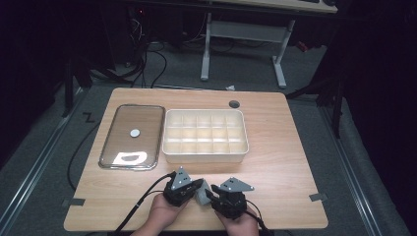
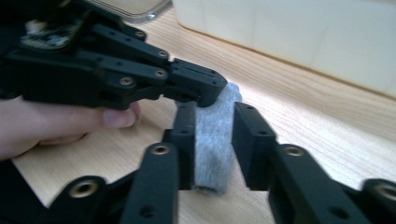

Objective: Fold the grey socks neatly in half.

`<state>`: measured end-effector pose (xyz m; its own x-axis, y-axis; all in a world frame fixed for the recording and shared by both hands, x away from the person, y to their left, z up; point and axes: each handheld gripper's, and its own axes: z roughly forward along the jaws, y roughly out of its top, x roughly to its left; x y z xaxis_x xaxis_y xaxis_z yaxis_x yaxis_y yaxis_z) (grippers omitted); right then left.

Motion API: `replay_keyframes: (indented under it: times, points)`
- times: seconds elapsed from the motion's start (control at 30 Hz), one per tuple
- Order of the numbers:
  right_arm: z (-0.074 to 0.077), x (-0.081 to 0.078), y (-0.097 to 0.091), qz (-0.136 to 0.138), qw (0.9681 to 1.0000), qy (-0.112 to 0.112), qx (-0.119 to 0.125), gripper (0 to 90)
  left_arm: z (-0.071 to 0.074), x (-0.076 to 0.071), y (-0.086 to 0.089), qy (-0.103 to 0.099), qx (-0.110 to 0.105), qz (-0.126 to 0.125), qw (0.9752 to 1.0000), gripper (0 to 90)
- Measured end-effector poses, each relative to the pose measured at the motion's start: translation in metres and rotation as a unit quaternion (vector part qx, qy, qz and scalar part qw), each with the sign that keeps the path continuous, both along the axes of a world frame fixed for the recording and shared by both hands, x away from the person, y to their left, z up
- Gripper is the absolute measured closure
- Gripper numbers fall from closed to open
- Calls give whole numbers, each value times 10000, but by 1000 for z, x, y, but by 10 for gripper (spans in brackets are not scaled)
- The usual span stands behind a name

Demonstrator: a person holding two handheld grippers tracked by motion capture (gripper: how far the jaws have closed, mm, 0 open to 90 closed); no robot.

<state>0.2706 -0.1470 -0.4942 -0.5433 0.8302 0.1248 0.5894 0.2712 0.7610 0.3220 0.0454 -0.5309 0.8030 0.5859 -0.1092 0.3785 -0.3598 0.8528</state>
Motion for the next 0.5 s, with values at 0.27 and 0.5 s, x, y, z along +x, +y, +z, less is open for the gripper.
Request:
replay_keyframes:
  times: [0.27, 0.5]
  points:
    - [-18, 17, 5, -75, 9976, 670, 142, 499, 0, 0, 1, 45, -46, -7, 10000, 900]
    - [-25, 25, 3, -76, 9934, 1076, 385, 476, 1, 1, 5, 121, -144, -23, 9998, 900]
